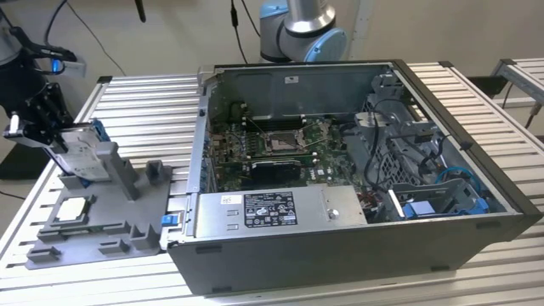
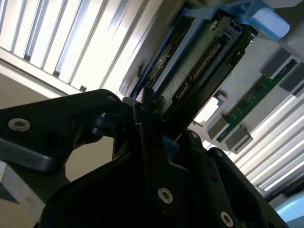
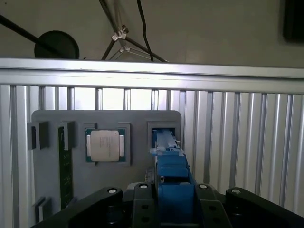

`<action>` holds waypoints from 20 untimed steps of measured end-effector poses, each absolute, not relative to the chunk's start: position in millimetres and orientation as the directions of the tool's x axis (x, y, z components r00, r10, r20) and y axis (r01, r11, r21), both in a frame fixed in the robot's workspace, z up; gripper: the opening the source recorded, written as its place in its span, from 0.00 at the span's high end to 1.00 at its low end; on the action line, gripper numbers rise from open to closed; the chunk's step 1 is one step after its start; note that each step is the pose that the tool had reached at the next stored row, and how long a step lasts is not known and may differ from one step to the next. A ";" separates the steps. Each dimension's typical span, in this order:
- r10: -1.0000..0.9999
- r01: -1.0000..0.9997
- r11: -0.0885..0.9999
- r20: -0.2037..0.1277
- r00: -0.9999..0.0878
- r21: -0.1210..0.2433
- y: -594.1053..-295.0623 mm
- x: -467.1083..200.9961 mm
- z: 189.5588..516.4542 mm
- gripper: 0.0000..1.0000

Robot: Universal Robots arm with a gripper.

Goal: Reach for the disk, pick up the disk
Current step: 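Pick up the disk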

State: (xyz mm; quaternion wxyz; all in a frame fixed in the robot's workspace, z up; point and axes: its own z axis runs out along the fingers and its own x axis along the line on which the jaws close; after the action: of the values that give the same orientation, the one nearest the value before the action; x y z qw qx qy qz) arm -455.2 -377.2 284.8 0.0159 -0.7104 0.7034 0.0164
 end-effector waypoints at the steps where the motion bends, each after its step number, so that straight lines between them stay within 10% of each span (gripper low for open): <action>1: -0.999 -1.000 -0.010 -0.046 0.010 0.000 -377.2 -455.1 285.4 1.00; 20: -0.999 -1.000 -0.010 -0.046 0.010 0.000 -377.2 -455.1 346.2 1.00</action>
State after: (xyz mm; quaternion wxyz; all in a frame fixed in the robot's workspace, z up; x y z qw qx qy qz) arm -455.1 -377.2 346.2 0.0160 -0.7104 0.7034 0.0164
